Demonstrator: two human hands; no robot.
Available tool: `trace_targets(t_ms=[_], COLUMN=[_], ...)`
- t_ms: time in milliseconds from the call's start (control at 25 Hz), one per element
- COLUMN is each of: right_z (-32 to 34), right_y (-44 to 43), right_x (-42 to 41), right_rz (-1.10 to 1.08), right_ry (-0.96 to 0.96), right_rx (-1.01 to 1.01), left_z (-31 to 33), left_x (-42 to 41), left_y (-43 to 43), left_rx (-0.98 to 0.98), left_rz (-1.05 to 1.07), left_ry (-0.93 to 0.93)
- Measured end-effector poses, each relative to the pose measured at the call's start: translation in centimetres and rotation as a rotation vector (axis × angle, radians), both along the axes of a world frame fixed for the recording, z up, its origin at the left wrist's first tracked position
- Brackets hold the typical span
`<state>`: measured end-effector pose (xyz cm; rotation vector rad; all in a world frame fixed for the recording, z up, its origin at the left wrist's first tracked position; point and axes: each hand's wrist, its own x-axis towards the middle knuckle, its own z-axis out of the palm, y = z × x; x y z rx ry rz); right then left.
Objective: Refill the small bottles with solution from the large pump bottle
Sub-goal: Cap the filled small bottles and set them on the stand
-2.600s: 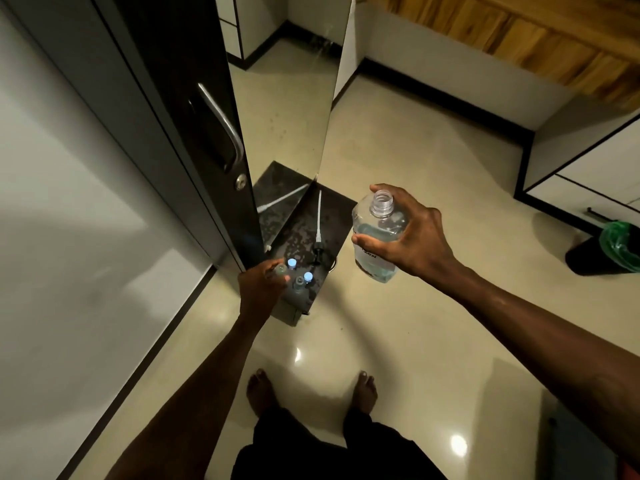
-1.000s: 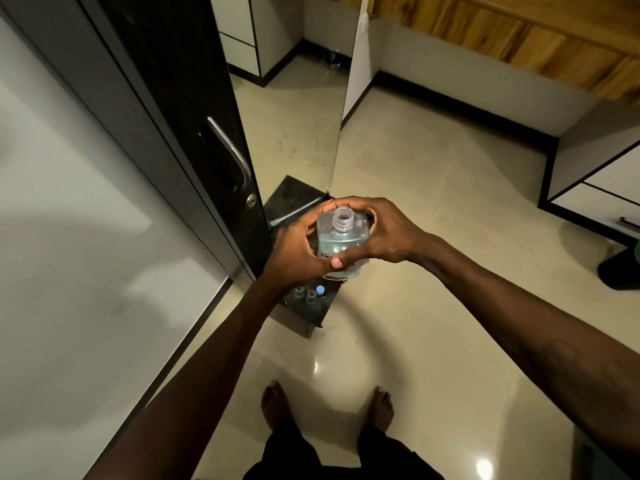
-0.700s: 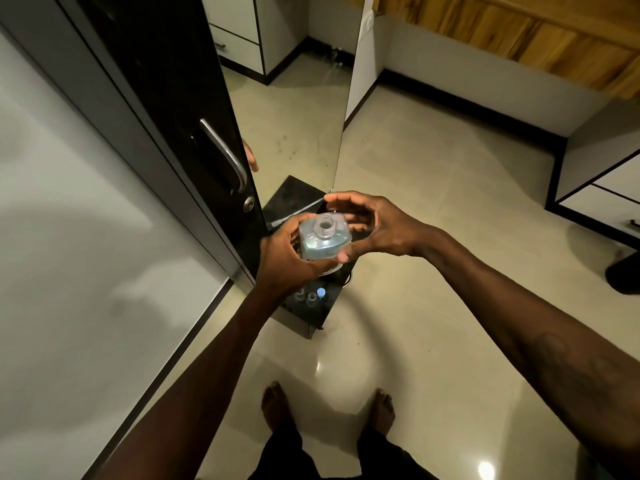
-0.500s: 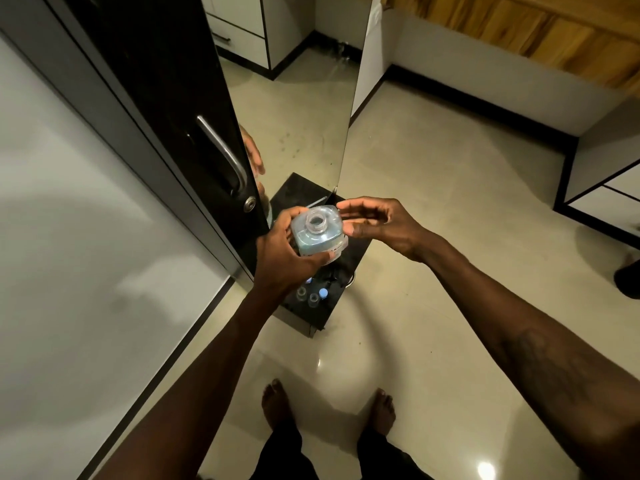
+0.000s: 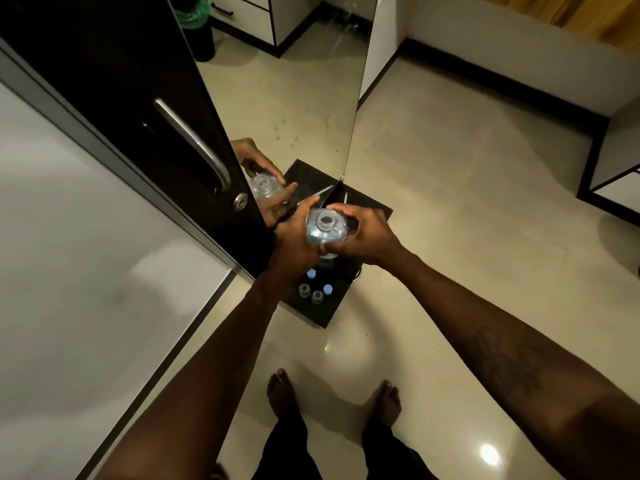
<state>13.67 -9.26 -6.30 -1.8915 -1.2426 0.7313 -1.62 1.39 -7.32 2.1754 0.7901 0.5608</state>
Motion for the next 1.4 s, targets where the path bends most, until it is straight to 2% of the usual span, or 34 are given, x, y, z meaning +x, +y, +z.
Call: trace_targets(t_ms=[200, 400, 520, 680, 800, 880, 1000, 1080, 1200, 1280, 1400], right_z=[-3.3, -4.5, -5.0, -5.5, -5.6, -5.5, -5.1, -5.0, -6.0, -7.3, -9.5], right_y=[0.4, 0.9, 1.0, 0.8, 0.7, 0.6, -0.2, -1.5, -4.3, -5.8, -7.0], right_x=[-1.2, -1.6, -1.9, -2.2, -2.4, -2.4, -2.1, -2.2, -3.4, -4.7, -6.1], right_rz=[-0.107, -0.147, -0.2, -0.28, -0.307, -0.298, -0.262, -0.314, -0.446, -0.386, -0.145], right_ry=[-0.017, -0.059, -0.12, -0.156, -0.146, -0.103, -0.048, -0.031, -0.028, -0.044, -0.058], right_rx=[-0.016, -0.041, -0.041, -0.037, -0.079, -0.134, -0.202, -0.205, -0.146, -0.121, -0.196], left_z=[-2.4, -3.9, -3.6, -3.4, -4.3, -5.2, -6.8, -7.7, -8.6, -9.1, -10.8], left_x=[0.5, -0.1, -0.9, -2.7, -4.8, -6.4, -8.6, -9.3, -9.2, -8.7, -7.8], left_y=[0.1, 0.5, -0.4, -1.2, -2.6, -4.8, -8.1, -9.8, -12.0, -13.1, -14.0], left_rx=[0.162, 0.185, 0.024, -0.023, -0.063, -0.056, -0.126, -0.206, -0.225, -0.268, -0.295], left_rz=[0.069, 0.044, 0.052, 0.052, 0.193, 0.317, 0.395, 0.431, 0.488, 0.556, 0.583], left_ry=[0.044, 0.009, -0.105, -0.127, -0.056, -0.087, -0.146, -0.121, -0.066, -0.04, -0.093])
